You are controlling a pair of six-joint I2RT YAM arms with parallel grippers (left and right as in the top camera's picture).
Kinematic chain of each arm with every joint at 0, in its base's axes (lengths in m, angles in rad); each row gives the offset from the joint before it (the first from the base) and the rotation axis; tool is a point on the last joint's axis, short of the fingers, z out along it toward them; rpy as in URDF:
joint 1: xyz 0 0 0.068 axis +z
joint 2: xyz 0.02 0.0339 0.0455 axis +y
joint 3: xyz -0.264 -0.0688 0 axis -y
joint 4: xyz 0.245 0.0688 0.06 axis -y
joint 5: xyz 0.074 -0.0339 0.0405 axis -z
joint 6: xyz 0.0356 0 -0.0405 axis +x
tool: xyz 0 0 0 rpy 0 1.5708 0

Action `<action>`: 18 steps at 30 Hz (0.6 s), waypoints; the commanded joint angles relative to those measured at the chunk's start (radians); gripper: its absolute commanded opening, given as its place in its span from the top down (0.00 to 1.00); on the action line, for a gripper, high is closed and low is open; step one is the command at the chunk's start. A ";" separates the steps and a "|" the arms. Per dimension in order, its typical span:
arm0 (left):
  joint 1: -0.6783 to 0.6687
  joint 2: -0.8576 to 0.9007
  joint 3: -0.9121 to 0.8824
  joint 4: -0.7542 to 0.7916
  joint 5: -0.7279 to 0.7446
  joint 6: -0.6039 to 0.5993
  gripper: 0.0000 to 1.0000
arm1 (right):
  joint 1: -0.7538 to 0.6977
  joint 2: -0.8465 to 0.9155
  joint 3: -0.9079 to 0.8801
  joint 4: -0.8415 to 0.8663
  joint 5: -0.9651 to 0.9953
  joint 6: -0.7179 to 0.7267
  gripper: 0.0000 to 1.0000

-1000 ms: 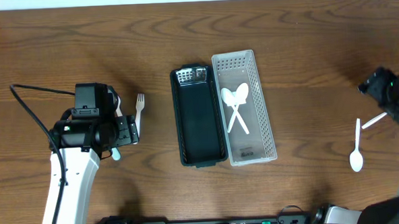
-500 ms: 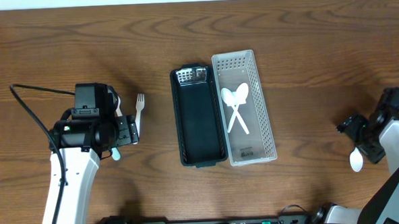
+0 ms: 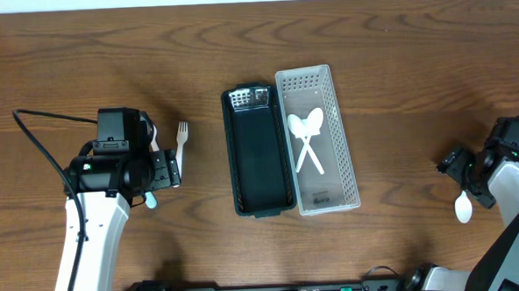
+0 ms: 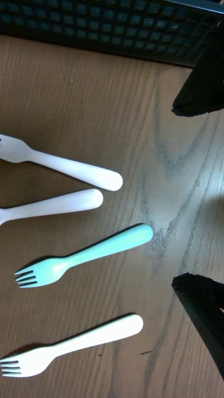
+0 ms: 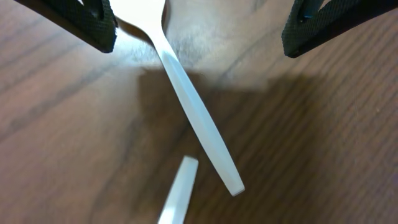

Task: Pack container
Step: 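Grasp the white fork near the right arm with the right gripper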

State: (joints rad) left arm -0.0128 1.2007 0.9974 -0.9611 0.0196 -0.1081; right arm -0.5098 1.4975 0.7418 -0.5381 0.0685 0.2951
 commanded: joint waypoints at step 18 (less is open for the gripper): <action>0.006 0.001 0.016 0.001 -0.009 -0.002 0.16 | -0.007 0.100 -0.006 0.004 -0.007 -0.030 0.61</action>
State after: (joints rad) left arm -0.0128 1.2007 0.9974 -0.9611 0.0193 -0.1081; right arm -0.5114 1.5803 0.7414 -0.5308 0.0589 0.2680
